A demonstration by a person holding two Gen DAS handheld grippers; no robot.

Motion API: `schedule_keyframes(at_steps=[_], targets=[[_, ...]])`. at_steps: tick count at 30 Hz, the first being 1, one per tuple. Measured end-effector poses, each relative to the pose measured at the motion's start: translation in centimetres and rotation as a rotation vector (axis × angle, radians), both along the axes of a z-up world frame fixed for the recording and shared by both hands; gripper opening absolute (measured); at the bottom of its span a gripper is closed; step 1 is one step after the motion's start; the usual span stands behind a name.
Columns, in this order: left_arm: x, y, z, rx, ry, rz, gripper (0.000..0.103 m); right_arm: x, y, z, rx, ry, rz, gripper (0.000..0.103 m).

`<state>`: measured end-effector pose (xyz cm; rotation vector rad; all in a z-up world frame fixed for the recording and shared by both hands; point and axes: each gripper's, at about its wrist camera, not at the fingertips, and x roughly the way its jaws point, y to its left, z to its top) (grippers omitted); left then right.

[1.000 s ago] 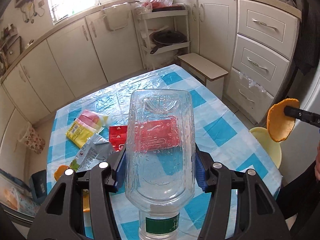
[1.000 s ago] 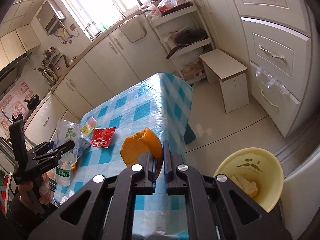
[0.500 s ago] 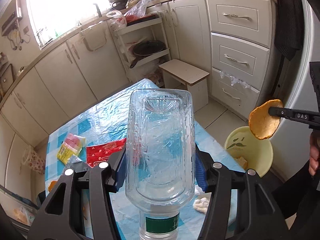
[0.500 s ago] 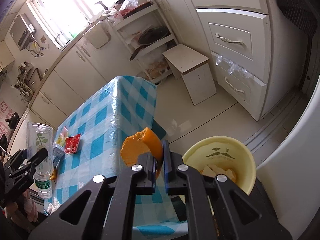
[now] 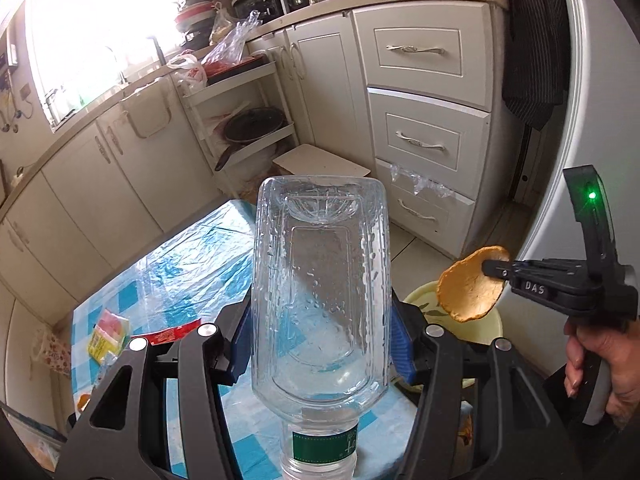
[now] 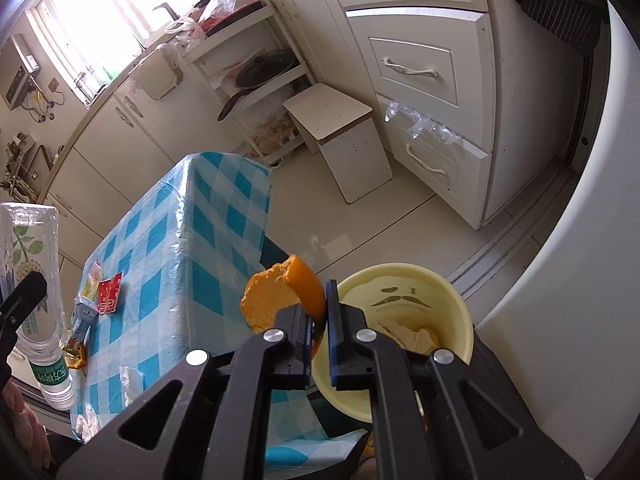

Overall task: Collect trash
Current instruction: 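Carry the peel and bottle to the yellow bucket and drop the peel in, then move both open tools back over the table toward the trash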

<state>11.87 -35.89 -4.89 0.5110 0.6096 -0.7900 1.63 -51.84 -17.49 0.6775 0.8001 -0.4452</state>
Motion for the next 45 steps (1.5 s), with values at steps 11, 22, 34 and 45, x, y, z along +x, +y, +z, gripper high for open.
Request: schedule_keyframes(at_steps=[11,22,34,45], targets=[[-3.3,-5.7,-2.6,0.005,0.07,-0.072,0.053,-1.2,-1.9,-0.7,0.047,-0.002,-0.071,0.022],[-4.4,-9.4,-5.9,0.029,0.148,-0.076,0.053,-3.0,-3.1,0.8,0.046,-0.141,-0.141,0.04],[-2.6,-13.6,-12.2,0.027,0.381,-0.037,0.067,-3.8,-2.4,4.0,-0.16,-0.228,-0.194,0.054],[-2.9,-12.2,-12.0,0.027,0.383,-0.005,0.089,-3.9,-2.8,4.2,-0.166,-0.267,-0.219,0.063]])
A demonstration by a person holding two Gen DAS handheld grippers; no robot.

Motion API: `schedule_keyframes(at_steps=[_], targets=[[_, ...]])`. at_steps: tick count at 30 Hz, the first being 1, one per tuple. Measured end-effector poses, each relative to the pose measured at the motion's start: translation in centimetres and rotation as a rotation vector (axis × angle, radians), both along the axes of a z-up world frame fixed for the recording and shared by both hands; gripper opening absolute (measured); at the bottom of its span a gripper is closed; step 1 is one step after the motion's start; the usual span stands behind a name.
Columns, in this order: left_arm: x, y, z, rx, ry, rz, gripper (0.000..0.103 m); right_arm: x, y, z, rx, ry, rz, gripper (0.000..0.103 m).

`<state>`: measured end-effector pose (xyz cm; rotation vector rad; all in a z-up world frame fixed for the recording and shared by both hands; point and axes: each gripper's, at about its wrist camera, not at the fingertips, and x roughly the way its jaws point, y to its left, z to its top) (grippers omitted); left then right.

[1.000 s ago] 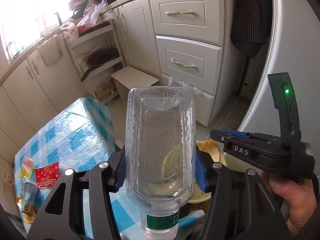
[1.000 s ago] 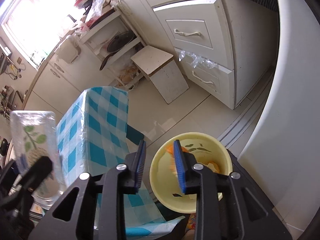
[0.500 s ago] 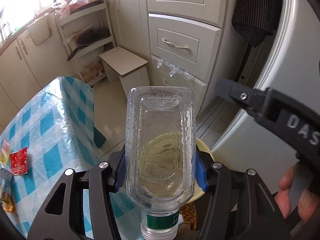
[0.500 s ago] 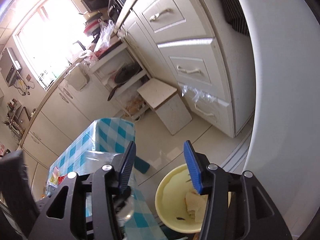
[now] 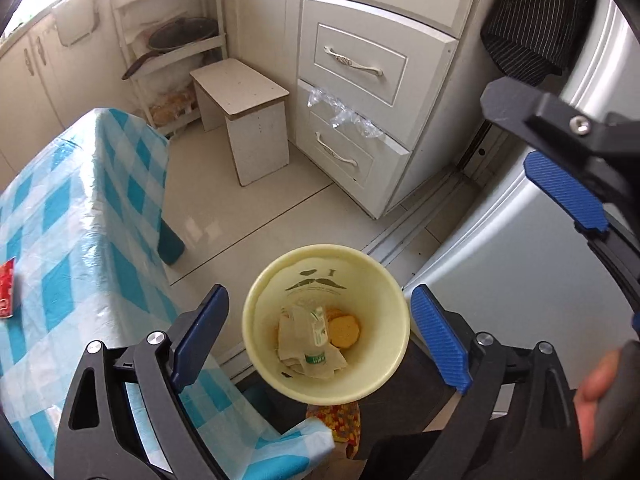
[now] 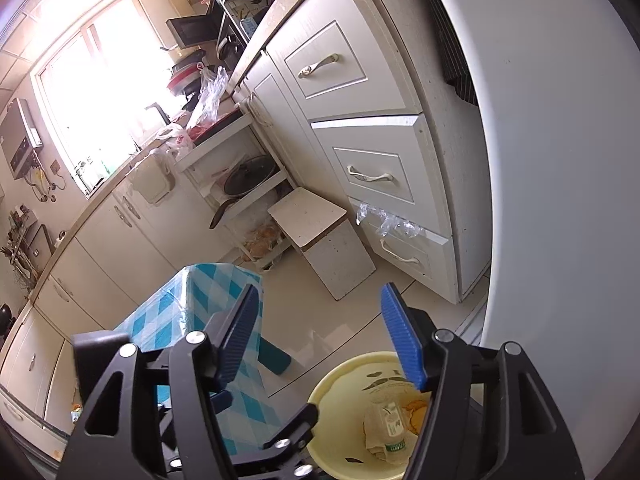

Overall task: Collect trash
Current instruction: 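Move both open tools back over the table toward the trash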

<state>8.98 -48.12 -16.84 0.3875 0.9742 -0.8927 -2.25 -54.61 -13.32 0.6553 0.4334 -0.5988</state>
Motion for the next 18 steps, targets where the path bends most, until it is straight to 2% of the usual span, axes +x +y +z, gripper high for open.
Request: schedule_keyframes(at_steps=[5,8,18], targets=[[0.6,3.4,2.2,-0.034,-0.02,0.044,0.089,0.4,0.6,0.3,-0.019,0.001,0.012,0.066],[0.8,5.9,3.6,-0.046,-0.061,0.068,0.09,0.9,0.9,0.1,-0.012,0.01,0.026,0.067],[2.1,15.3,6.3,-0.02,-0.184,0.153,0.093,4.5,3.6,-1.1,0.002,0.101,0.159,0.071]])
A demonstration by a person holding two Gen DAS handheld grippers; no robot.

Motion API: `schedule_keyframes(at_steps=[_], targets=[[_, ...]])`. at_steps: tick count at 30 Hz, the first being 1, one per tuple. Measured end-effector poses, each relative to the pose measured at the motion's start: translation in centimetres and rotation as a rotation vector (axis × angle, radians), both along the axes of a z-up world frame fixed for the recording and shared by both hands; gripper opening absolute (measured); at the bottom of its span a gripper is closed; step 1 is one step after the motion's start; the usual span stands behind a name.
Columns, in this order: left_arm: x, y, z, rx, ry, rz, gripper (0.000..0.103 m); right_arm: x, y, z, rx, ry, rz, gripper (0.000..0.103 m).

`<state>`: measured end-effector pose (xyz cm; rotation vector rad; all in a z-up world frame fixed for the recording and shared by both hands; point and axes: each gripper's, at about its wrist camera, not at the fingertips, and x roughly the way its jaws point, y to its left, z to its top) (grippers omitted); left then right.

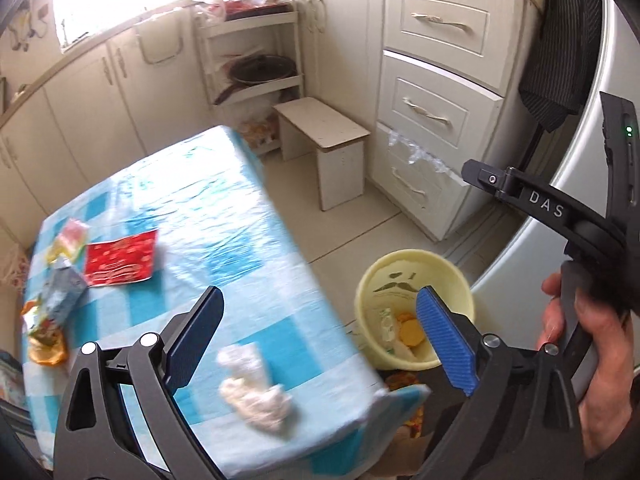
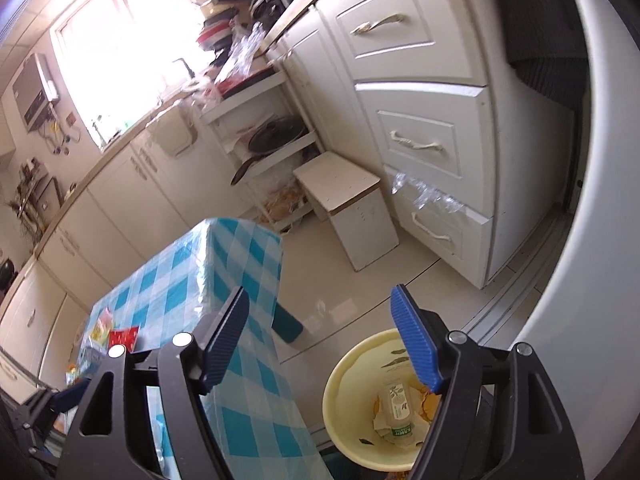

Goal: Collect trash

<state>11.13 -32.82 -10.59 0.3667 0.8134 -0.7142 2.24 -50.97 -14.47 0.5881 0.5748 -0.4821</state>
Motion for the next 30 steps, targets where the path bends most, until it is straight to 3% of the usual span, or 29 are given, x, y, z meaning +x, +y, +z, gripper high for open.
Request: schedule_keyframes(at_steps=[5,12,16,23,30], targets=[[2.3,5.8,-0.3,0.022,-0.021,0.098,0.094,2.4,2.6,-0.9,-0.007,0.071,0.122,0.073],[6.9,13.9,-3.1,-0.017,0.083,0.298,0.094,4.9,6.4,-2.0,0.069,0.101,0.294,0.074],[8.3,16.9,-3.7,-0.047,0.105,0.354,0.094,6.1,9.2,-2.4,0.117,0.112,0.412,0.074],[9.7,19.1,-3.8,-0.074,0.124,0.404,0.094,7.8,15.7,-3.1,0.043,0.189,0.689,0.074],[10.1,18.5,-4.0,-0.067,0.124,0.396,0.094,7.3,20.3,-3.9,-0.163,0.282,0.839,0.074]])
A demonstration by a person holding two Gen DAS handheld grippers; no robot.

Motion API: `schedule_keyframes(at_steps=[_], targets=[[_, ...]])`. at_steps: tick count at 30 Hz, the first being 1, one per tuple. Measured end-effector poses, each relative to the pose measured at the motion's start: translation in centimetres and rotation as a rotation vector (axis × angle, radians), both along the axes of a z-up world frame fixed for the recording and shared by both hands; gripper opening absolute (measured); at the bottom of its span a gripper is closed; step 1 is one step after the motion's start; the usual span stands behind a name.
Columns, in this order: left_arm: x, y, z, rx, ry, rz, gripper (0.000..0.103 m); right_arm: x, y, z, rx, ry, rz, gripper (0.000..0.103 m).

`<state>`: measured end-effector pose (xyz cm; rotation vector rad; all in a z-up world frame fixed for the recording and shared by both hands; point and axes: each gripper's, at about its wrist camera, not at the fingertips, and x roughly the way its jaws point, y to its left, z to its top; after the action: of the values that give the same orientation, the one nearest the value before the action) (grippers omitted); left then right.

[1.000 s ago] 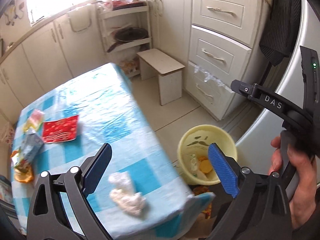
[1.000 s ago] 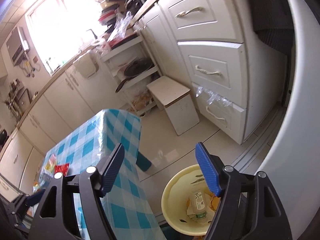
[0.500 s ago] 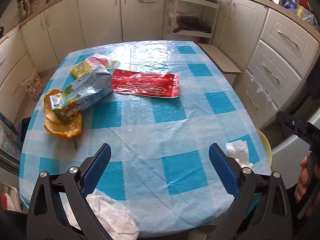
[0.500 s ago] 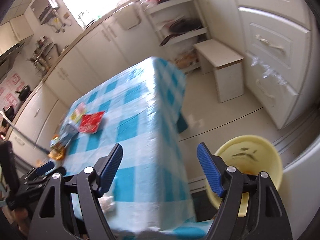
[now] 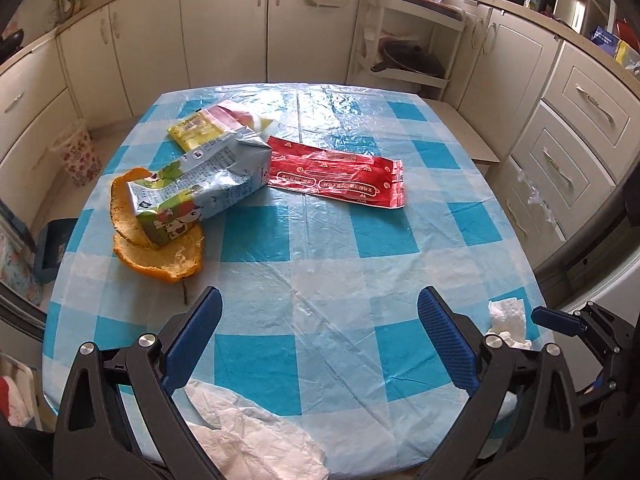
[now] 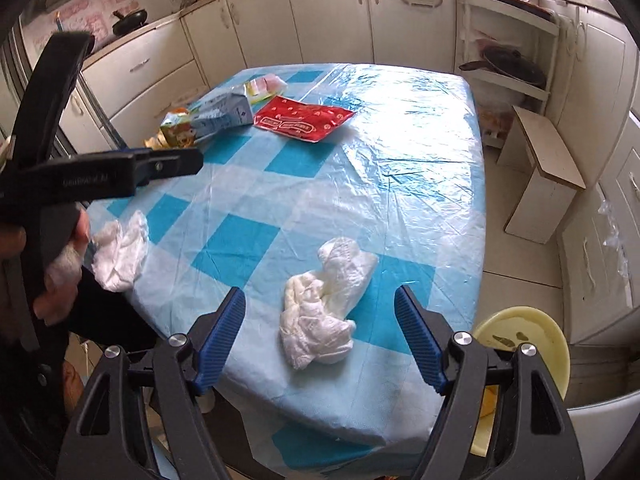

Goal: Collect trash

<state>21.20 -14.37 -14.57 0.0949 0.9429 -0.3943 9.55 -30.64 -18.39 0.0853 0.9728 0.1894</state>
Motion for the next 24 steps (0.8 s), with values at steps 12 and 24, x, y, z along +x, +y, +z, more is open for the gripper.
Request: schedule_keyframes(at_steps=[12,24], targets=[[4.0,-5.8,-0.8,0.077,-0.017,-0.085,0.094,0.5,-0.6,-0.6,-0.01,0.019,-0.03,0.03],[9.6,-11.0,-4.1,0.115,0.049,-0.071,0.091,0.8,-1.2,-0.8,0.04,0.014,-0.023,0.03]])
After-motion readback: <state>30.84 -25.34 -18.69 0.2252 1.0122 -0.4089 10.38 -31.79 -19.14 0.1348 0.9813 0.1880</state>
